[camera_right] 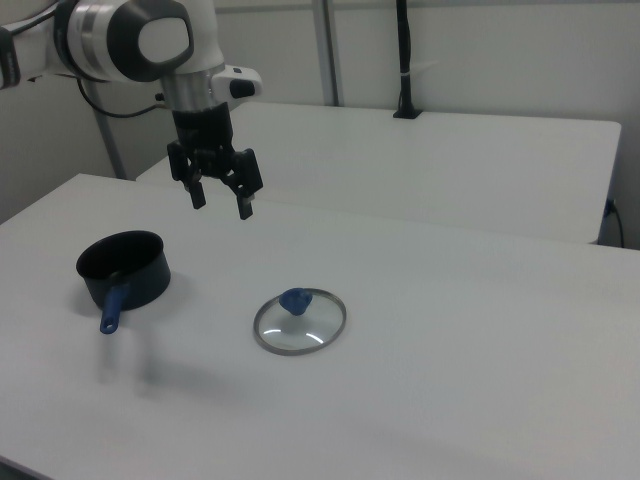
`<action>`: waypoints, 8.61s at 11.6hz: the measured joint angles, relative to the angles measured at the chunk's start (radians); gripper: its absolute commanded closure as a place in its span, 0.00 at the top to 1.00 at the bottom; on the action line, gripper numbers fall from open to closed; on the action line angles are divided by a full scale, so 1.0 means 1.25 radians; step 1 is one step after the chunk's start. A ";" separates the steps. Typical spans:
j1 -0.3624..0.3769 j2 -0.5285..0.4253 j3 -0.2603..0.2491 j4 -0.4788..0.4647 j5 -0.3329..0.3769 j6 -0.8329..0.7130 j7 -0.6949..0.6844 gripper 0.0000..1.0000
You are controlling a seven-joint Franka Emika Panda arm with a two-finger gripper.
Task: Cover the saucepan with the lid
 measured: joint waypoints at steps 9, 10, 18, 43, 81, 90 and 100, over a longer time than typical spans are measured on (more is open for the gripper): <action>-0.050 0.206 -0.008 -0.006 0.000 0.190 -0.048 0.97; -0.052 0.225 -0.008 -0.006 0.000 0.211 -0.049 0.97; -0.032 0.338 -0.005 -0.006 0.000 0.362 0.022 1.00; 0.012 0.259 -0.060 0.126 0.000 0.151 0.007 0.36; 0.465 0.356 -0.040 0.163 0.036 0.247 0.383 0.58; 0.442 0.290 -0.031 0.187 0.036 0.155 0.379 1.00; 0.008 0.083 0.080 0.122 0.022 -0.046 0.076 1.00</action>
